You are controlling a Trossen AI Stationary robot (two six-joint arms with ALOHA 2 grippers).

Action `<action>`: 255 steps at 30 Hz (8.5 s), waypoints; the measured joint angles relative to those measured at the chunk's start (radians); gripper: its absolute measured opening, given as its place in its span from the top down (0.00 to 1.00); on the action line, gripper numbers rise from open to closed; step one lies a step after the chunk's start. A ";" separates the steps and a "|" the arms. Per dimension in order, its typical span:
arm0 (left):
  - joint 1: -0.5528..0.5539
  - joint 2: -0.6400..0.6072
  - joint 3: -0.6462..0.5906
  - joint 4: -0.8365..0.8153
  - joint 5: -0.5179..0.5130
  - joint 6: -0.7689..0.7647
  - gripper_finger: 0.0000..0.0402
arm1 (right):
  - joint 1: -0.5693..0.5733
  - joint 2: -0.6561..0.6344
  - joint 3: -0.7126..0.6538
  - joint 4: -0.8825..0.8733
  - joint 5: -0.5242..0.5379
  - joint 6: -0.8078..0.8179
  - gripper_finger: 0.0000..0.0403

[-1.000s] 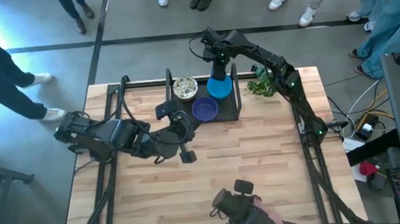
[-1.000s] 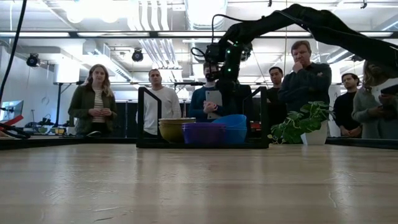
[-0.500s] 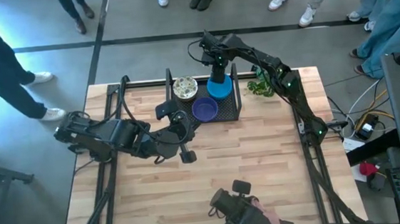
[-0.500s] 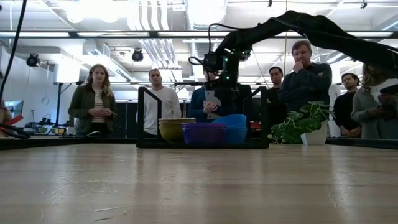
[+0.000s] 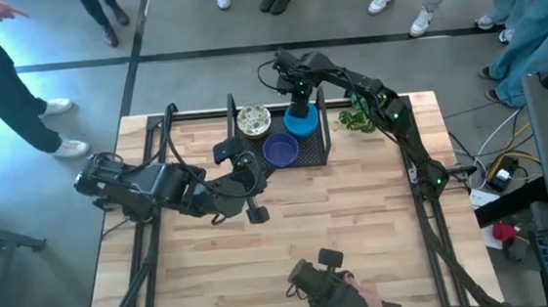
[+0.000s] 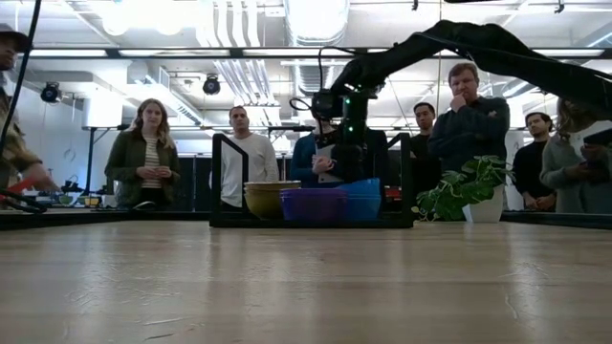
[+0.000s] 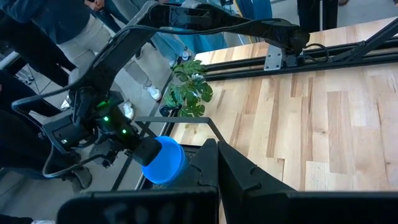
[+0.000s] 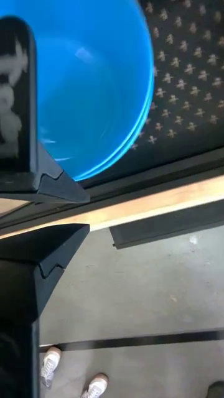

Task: Pick & Place Mini bowls
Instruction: Stack the blue bowl on top of the blue bowls on the shelf, then return to Home Position

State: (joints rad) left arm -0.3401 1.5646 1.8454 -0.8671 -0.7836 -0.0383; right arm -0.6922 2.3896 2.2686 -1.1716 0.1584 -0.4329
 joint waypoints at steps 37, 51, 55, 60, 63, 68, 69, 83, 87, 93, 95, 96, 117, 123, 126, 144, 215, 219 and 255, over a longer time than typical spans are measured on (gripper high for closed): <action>0.105 -0.229 -0.014 -0.103 0.053 0.031 1.00 | 0.483 -0.760 -0.042 -0.112 -0.226 0.147 0.98; 0.205 -0.536 -0.380 0.276 0.422 0.151 1.00 | 0.658 -1.151 -0.426 0.056 -0.398 0.356 0.98; 0.214 -0.646 -0.517 0.386 0.458 0.154 1.00 | 0.675 -1.264 -0.562 0.156 -0.424 0.399 0.98; 0.214 -0.777 -0.637 0.431 0.458 0.108 1.00 | 0.673 -1.392 -0.691 0.240 -0.454 0.417 0.98; 0.214 -0.849 -0.688 0.446 0.458 0.080 1.00 | 0.673 -1.462 -0.754 0.279 -0.455 0.443 0.98; 0.214 -0.951 -0.749 0.449 0.458 0.070 1.00 | 0.673 -1.570 -0.849 0.363 -0.455 0.459 0.98; 0.214 -0.969 -0.760 0.449 0.458 0.069 1.00 | 0.673 -1.593 -0.868 0.379 -0.454 0.460 0.98; 0.214 -1.159 -0.851 0.458 0.446 0.061 1.00 | 0.673 -1.929 -1.136 0.588 -0.442 0.507 0.98; 0.214 -1.193 -0.865 0.461 0.444 0.065 1.00 | 0.673 -2.023 -1.202 0.603 -0.375 0.544 0.98; 0.214 -1.248 -0.891 0.468 0.444 0.070 1.00 | 0.673 -2.146 -1.285 0.632 -0.336 0.589 0.98; 0.214 -1.262 -0.905 0.465 0.444 0.070 1.00 | 0.673 -2.178 -1.302 0.636 -0.325 0.591 0.98; 0.214 -1.270 -0.911 0.465 0.444 0.071 1.00 | 0.673 -2.196 -1.311 0.636 -0.315 0.592 0.98; 0.214 -1.485 -1.008 0.469 0.442 0.109 1.00 | 0.673 -2.378 -1.362 0.629 -0.260 0.591 0.98; 0.214 -1.559 -1.047 0.458 0.440 0.112 1.00 | 0.673 -2.387 -1.369 0.626 -0.260 0.576 0.98; 0.214 -1.558 -1.039 0.468 0.446 0.128 1.00 | 0.673 -2.388 -1.372 0.629 -0.260 0.549 0.98; 0.213 -1.561 -1.331 0.640 0.454 0.145 1.00 | 0.673 -2.388 -1.642 0.810 -0.271 0.501 0.98; 0.214 -1.559 -1.838 0.890 0.675 0.058 1.00 | 0.673 -2.388 -2.260 1.293 -0.316 0.542 0.98; 0.214 -1.558 -1.838 0.886 0.674 0.067 1.00 | 0.673 -2.388 -2.259 1.243 -0.316 0.524 0.98; 0.213 -1.558 -1.839 0.911 0.669 0.064 1.00 | 0.673 -2.386 -2.259 1.205 -0.314 0.534 0.98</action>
State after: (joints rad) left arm -0.1268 0.0071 0.0059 0.0437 -0.1146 0.0254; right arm -0.0196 0.0040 0.0093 0.0338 -0.1558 0.1009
